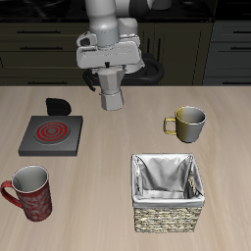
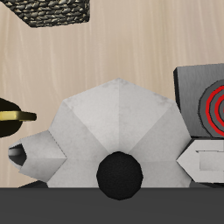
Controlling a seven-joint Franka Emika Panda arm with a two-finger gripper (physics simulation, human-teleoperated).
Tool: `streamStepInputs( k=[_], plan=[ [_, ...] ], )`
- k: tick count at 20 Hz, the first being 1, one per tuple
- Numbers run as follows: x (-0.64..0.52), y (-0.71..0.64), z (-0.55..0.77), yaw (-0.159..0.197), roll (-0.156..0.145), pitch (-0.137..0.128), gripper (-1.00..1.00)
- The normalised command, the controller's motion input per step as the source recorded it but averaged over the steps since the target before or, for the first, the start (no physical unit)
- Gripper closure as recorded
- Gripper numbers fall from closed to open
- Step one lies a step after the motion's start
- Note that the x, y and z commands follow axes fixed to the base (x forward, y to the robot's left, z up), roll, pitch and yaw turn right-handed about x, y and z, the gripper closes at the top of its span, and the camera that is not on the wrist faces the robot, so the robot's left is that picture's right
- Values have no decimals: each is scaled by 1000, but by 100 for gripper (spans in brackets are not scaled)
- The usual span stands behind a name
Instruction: Place the moka pot on the stove
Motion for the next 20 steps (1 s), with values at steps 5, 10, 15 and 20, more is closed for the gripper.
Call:
streamStepInputs(
  k=[5,10,15,20],
  plan=[
    [-33,-346,101,12,-9,-19,100],
    [-23,-375,99,42,-41,-42,100],
    [-31,-377,100,-7,-44,-13,100],
    [20,-419,67,0,-82,-11,100]
  ],
)
